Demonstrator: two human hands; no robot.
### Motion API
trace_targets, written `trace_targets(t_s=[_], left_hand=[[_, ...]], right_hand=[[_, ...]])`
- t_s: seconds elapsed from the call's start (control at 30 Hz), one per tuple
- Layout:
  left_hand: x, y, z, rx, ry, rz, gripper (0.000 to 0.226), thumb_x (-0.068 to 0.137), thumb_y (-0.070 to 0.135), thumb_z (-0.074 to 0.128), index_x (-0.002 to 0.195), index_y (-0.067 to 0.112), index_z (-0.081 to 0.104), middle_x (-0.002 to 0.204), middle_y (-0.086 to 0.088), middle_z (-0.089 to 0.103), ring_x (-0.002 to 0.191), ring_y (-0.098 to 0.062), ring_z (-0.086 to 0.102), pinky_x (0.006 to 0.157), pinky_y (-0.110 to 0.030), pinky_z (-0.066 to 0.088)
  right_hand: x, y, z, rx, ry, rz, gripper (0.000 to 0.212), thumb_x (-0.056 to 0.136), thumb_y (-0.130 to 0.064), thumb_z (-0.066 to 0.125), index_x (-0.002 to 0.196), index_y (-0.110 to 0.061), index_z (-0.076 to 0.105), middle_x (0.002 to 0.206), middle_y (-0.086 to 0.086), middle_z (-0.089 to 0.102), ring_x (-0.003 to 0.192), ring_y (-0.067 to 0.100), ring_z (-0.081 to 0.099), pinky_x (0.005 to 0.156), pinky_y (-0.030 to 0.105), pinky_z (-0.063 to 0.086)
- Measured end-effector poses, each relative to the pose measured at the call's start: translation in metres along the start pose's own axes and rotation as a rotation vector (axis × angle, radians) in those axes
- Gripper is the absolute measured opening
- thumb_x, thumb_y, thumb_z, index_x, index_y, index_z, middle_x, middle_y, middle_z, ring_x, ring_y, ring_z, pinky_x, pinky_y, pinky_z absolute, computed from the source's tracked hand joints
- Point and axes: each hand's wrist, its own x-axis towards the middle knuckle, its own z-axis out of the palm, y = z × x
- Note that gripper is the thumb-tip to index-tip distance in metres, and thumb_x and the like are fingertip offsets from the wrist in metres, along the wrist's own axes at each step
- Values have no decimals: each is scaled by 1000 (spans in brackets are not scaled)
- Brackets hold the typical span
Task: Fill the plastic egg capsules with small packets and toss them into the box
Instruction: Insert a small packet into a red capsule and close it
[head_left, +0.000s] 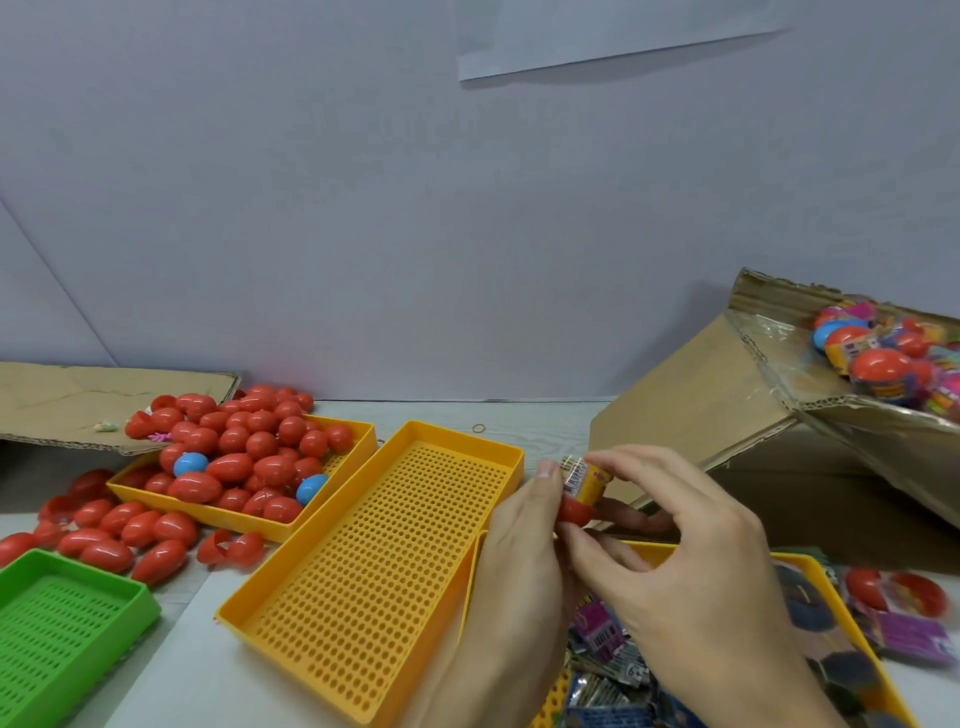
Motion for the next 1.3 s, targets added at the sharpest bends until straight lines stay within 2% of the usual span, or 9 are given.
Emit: trace_targets(t_s=[0.1,0.23,0.33,0.5,0.63,0.73,0.97,1.13,1.3], left_hand=[[0,-1,-1,172,5,109,40,98,43,47,92,14,73,89,-16,73,67,-28,67,60,-32,54],[-1,-3,2,456,36,305,35,101,41,44,91,20,70,85,-10,71,72,-35,68,65,-54,53],[-2,-3,6,428,61,311,41,95,44,42,91,13,68,79,-8,72,64,-24,71,59,-46,55],[-3,-5,8,371,60,250,39,94,43,42,88,14,67,82,-11,73,70,-31,74,63,-44,57],[-4,-2,6,376,61,218,43,92,46,44,91,12,70,85,-17,71,75,-39,71,68,-47,56],[-4,0,3,427,71,228,37,93,50,49,91,20,70,84,-11,71,74,-36,69,69,-51,54],[-3,1,-2,517,42,209,54,87,58,47,85,6,61,72,-21,63,61,-14,60,59,-35,46],[-3,0,-1,529,10,187,55,86,61,45,84,8,62,67,-7,67,61,-14,61,62,-39,46],[-2,-1,-1,302,28,100,47,87,56,45,80,18,71,72,-9,68,65,-17,62,60,-29,49]], right_hand=[[0,1,-2,-52,17,-57,45,69,-18,85,105,-36,67,106,-23,61,102,-16,53,68,-5,42],[0,4,-4,-175,38,-67,44,69,-24,81,112,-31,71,102,-19,65,104,-11,53,76,-4,40],[-1,6,1,-198,90,-77,40,68,-20,83,107,-27,74,95,-18,65,101,-7,55,71,0,43],[-2,6,5,-154,136,-60,36,68,-24,81,103,-31,74,92,-20,65,81,1,63,66,8,51],[-1,1,2,-79,80,-111,56,68,-13,84,98,-51,56,98,-22,62,99,-14,56,65,-5,43],[0,-1,0,-103,25,-140,58,68,-20,81,98,-59,51,101,-29,60,99,-11,57,70,-1,44],[0,7,2,-189,34,-174,45,66,-9,82,106,-29,72,99,-31,60,98,-4,58,77,13,47],[0,8,0,-189,47,-155,47,67,-11,83,110,-26,72,100,-30,59,96,0,58,76,13,48],[0,7,-2,-139,14,-113,47,68,-21,85,112,-31,71,101,-24,64,90,-1,61,78,15,50]])
